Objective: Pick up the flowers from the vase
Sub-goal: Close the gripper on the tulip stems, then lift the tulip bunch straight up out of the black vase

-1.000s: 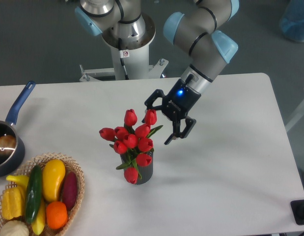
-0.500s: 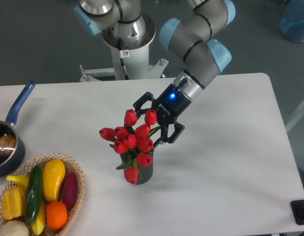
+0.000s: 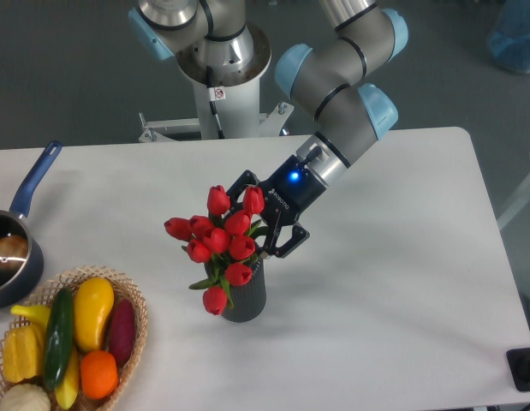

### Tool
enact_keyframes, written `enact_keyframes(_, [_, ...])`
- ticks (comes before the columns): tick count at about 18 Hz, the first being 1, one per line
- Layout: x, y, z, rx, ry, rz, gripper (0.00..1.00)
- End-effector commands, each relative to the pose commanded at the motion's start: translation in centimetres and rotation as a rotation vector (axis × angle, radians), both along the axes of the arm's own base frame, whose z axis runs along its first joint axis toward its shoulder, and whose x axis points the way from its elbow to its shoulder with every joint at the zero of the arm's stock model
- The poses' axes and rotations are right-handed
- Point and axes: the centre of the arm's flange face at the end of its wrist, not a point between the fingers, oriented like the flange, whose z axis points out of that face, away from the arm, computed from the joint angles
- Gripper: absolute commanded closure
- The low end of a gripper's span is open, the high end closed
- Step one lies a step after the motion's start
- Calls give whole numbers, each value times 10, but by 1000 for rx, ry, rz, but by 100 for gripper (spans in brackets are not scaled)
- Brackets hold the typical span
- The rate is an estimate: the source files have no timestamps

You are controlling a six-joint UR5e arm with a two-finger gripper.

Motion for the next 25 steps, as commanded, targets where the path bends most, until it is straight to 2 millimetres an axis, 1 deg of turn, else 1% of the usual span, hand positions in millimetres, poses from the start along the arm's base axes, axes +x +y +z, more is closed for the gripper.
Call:
enact_keyframes(2, [-2,-2,2,0,0,7,91])
enact_keyframes(5, [-7,-3,7,5,5,14,91])
enact_keyframes(8, [-12,-1,17,-4,-13,34,92])
enact_keyframes(11, [-13,0,26,-4,-17,45,93])
enact_keyframes(14, [-15,2,41,2,-31,61,93])
enact_keyframes(17, [-15,1,65,9,-33,82,93])
enact_keyframes(20, [-16,-2,96,15,-41,117,93])
enact_keyframes(23, [-12,-5,125,21,-55,143,93])
enact_keyframes(25, [-10,-4,137,44,-78,149,93])
